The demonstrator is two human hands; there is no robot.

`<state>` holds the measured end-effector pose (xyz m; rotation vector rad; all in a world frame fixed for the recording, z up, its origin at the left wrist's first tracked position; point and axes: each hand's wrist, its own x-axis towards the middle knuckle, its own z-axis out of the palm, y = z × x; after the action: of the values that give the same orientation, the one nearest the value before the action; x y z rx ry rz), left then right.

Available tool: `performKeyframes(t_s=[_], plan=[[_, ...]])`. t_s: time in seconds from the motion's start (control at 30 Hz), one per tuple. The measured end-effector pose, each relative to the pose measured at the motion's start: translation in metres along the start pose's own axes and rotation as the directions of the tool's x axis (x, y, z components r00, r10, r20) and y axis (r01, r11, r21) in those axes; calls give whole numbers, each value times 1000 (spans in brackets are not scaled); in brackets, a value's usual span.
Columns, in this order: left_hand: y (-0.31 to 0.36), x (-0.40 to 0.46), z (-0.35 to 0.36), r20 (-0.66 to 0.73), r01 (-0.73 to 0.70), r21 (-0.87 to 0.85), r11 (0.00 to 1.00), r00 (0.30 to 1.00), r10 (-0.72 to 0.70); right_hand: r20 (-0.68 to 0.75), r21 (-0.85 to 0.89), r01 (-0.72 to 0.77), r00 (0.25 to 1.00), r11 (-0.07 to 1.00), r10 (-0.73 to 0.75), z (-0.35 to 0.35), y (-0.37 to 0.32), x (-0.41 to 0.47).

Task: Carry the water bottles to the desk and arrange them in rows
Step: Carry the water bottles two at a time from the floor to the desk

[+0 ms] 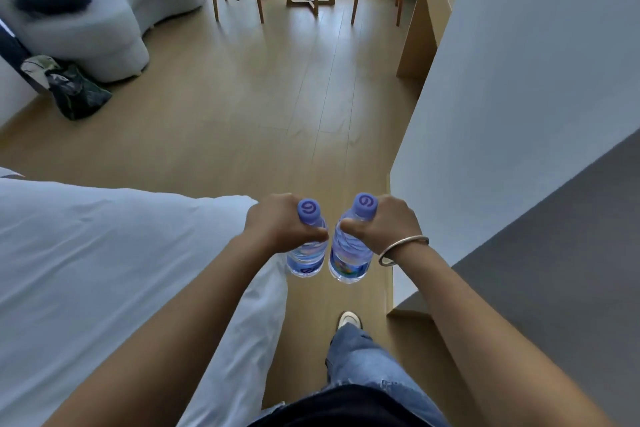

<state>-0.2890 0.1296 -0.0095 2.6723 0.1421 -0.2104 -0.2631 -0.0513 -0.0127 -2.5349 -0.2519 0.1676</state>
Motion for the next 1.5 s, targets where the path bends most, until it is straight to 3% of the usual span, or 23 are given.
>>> performKeyframes(t_s=[0.57,0.97,1.2,1.5], plan=[[29,293,-47,0,8,-25,1000,1000,-8,-24,-27,-1,1000,1000,1,-56,32,289],[-13,522,-120,38,-70,-40,997,997,71,-109,-2,-141,984,990,140,-46,-9,503],[-38,617,-154,51,-123,-49,991,991,125,-184,-12,-208,962,978,203,-39,-31,585],[-69,710,-167,95,-76,-48,996,992,80,-129,-91,-160,981,983,148,-31,-46,696]])
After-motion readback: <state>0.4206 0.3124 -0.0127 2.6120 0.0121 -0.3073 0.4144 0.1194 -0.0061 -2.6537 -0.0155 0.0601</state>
